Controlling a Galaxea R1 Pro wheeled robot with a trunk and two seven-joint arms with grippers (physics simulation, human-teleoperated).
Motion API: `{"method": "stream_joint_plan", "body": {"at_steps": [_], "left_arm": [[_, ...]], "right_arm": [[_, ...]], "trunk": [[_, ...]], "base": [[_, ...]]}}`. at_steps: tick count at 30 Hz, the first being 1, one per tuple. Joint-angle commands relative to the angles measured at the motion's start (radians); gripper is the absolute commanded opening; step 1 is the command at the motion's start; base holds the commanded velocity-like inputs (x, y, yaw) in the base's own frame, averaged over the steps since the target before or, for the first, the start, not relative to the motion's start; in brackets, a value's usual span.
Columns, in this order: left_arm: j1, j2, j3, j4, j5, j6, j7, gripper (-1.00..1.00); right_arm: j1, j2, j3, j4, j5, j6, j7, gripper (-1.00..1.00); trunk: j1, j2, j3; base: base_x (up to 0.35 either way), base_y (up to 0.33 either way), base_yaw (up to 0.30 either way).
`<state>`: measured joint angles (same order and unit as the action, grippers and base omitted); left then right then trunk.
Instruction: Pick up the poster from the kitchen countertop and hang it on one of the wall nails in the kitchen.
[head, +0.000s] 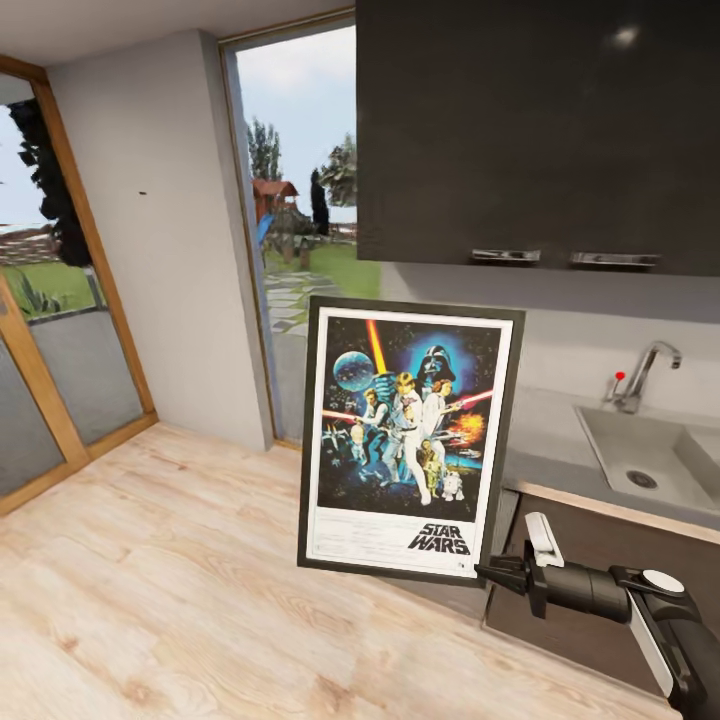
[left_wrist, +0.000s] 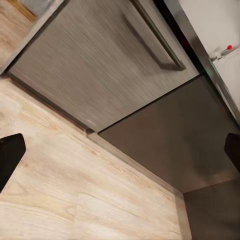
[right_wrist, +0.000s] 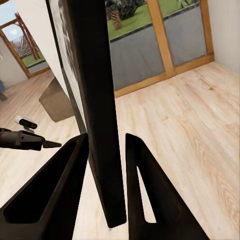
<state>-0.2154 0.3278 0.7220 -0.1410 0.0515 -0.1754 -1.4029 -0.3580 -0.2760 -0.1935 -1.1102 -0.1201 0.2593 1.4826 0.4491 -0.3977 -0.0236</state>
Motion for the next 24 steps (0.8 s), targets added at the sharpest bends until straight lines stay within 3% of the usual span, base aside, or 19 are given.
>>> {"method": "stream_joint_plan", "body": {"at_steps": [1,24], "left_arm": [[-0.001,0.000,-0.004,0.001,0.005,-0.010,-0.001,1.00],[-0.001,0.000,-0.004,0.001,0.005,-0.010,0.000,1.00]], "right_arm": [[-0.001,0.000,0.000,0.000,-0.002,0.011,0.004,-1.00],[-0.001,0.000,0.000,0.000,-0.001,0.011,0.004,-1.00]], "trunk": [[0.001,-0.002,-0.002],[0.001,-0.002,-0.002]], "base": [[0.153,0.273,0.007],[0.152,0.301,0.244]]}}
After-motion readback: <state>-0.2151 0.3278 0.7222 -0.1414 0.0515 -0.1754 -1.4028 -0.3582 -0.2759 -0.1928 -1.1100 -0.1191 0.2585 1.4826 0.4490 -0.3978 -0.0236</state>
